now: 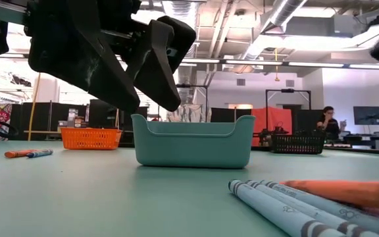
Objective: Sort crayons
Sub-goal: Put the orange crayon into the orange bin
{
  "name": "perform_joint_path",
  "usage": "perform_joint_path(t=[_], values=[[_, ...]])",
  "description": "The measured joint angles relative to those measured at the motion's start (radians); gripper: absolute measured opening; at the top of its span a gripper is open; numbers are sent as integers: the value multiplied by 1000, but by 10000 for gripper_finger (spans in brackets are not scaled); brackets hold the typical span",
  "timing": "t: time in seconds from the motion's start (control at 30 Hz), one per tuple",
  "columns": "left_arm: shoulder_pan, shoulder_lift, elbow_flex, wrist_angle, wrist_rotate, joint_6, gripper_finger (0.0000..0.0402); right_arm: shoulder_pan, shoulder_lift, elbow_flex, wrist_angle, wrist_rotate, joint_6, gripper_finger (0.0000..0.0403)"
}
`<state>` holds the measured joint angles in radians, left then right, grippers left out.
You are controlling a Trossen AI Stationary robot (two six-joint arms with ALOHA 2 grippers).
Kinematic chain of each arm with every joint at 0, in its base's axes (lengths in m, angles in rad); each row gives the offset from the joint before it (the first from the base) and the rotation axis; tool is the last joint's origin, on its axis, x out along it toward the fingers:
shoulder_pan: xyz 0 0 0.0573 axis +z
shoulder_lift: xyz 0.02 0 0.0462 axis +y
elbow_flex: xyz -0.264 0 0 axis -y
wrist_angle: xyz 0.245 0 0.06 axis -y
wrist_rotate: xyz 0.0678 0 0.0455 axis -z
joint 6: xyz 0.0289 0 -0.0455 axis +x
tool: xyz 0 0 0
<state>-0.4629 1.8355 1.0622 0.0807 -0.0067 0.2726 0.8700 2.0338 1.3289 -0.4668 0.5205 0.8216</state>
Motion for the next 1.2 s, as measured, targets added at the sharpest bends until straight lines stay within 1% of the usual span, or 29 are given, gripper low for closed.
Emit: perform_joint_path(t=[0.07,0.17,0.3,0.4,0.5,0.63,0.77,0.97,1.07,1.2], values=[[0,0,0,1,0,0,151,0,0,27,-67,0,-32,94],[0,0,0,1,0,0,151,0,-1,35,-100,-4,-95,97],[0,0,0,0,0,-5,151,-3,0,12,-118,-121,-163,119],[0,0,0,-2,0,-6,151,-4,-2,-4,-113,-171,-173,141],[0,0,0,-3,0,-10,151,-4,-4,-11,-118,-181,-176,156],[0,0,0,-2,0,-9,151,-4,-4,-13,-119,-176,-176,157],[0,0,0,-2,0,-8,151,-18,-4,-13,-118,-229,-176,140],[0,0,0,-9,-3,-6,151,-63,-5,-13,-124,-350,-179,97],[0,-2,0,-43,-43,3,151,-85,-4,-13,-129,-390,-179,69],[0,-4,1,-88,-95,4,151,-96,-4,-13,-132,-400,-187,21]])
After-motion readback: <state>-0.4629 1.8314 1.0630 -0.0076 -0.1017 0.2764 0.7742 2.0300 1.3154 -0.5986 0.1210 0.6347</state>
